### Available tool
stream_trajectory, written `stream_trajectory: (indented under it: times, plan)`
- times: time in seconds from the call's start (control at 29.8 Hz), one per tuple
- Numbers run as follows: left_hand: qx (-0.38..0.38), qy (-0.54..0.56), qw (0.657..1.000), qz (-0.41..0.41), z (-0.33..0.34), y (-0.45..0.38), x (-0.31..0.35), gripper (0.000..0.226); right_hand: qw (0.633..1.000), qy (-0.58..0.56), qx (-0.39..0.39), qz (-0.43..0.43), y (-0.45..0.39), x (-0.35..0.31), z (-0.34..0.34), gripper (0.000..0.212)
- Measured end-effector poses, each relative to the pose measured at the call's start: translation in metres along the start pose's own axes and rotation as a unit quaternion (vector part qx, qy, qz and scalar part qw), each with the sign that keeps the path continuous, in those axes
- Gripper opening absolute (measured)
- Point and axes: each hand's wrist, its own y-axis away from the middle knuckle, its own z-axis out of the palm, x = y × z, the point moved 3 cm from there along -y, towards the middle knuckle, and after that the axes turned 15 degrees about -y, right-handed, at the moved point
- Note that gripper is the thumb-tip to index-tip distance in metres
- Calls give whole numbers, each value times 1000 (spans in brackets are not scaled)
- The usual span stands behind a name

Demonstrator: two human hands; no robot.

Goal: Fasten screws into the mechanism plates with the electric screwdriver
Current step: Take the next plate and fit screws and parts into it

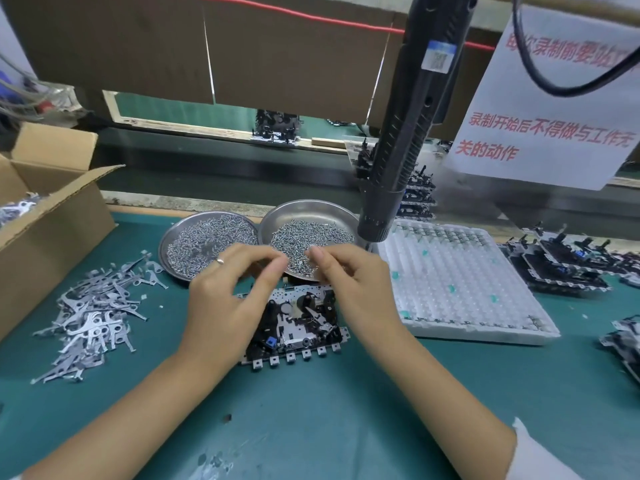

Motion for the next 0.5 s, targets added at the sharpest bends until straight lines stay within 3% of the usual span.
stream_trajectory:
  times: [0.07, 0.13, 0.2, 0.27, 0.4, 0.5]
  plan:
    - [1, 18, 998, -62, 0, 0, -5, 17, 986, 160, -36, -10, -20, 4, 0, 22]
    - [6, 28, 995, -99, 2, 0, -10, 27, 937, 329, -109, 38, -39, 17, 3, 31]
    - [9, 40, 992, -123, 3, 1, -13, 32, 883, 433, -149, 102, -50, 26, 2, 26]
    - [9, 51, 990, -131, 4, 0, -14, 29, 881, 430, -138, 137, -57, 28, -1, 23]
    - [5, 98, 982, -161, 7, 0, -16, 10, 923, 346, -101, 132, -62, 27, -6, 11]
    - [-4, 129, 974, -185, 11, 2, -17, 17, 945, 300, -79, 105, -61, 27, -9, 10]
